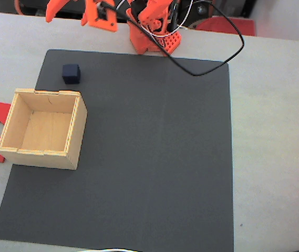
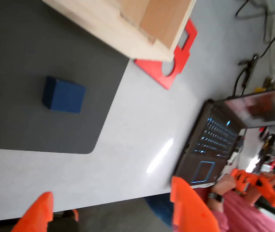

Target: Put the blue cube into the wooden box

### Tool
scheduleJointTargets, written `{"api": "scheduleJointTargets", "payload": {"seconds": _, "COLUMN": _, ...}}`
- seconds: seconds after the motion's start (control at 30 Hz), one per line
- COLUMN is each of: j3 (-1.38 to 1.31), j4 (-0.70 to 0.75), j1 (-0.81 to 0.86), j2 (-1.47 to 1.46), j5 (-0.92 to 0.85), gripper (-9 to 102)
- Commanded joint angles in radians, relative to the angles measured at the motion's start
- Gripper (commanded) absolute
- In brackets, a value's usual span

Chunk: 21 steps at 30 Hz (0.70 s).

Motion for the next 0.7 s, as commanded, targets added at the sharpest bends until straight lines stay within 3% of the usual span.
{"api": "scheduleJointTargets", "payload": {"seconds": 0.0, "j3": 0.005, "j4": -0.032, "j1": 0.029, "j2": -0.067, "j5": 0.034, "gripper": 31}}
{"api": "scheduleJointTargets", "payload": {"seconds": 0.27, "j3": 0.015, "j4": -0.152, "j1": -0.11, "j2": -0.314, "j5": 0.14, "gripper": 29}}
{"api": "scheduleJointTargets", "payload": {"seconds": 0.67, "j3": 0.038, "j4": -0.25, "j1": -0.204, "j2": -0.356, "j5": 0.175, "gripper": 29}}
